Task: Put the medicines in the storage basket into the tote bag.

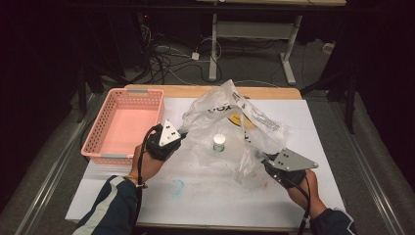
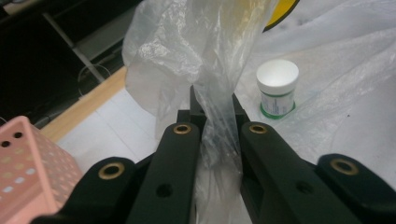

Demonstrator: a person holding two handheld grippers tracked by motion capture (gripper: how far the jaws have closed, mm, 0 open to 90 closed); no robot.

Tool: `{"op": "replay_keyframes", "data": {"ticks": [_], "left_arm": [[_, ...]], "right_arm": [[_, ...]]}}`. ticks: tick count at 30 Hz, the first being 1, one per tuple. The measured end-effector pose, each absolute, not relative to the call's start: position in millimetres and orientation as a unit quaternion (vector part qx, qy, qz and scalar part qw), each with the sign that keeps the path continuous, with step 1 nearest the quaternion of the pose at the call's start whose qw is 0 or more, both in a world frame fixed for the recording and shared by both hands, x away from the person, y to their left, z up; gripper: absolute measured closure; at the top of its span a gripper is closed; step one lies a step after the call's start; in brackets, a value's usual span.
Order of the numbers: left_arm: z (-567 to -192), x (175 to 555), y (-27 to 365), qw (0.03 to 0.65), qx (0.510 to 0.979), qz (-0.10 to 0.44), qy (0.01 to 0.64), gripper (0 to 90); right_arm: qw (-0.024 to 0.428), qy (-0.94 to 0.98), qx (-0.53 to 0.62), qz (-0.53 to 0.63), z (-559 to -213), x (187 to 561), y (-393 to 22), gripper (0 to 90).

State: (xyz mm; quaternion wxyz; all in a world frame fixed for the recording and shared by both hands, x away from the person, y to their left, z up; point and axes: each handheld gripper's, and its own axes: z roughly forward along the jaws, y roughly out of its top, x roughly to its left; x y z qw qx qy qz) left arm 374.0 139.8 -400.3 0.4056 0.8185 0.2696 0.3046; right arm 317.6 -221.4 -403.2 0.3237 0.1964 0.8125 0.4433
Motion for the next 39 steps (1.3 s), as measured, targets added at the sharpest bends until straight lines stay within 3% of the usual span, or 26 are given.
{"op": "replay_keyframes", "data": {"ticks": [21,31,39], "left_arm": [[-338,354,157,0.432,0.794,0.359,0.233,86.7],[-311,368,168,0.456,0.775,0.361,0.249,86.7],[-317,388,163,0.47,0.771,0.342,0.26,86.7]], "right_arm": [[0.371,0.756,0.183,0.507,-341,306,-234,90.0],[0.397,0.724,0.2,0.528,-304,330,-247,90.0],[0.385,0.72,0.226,0.53,-304,356,-247,90.0]]}}
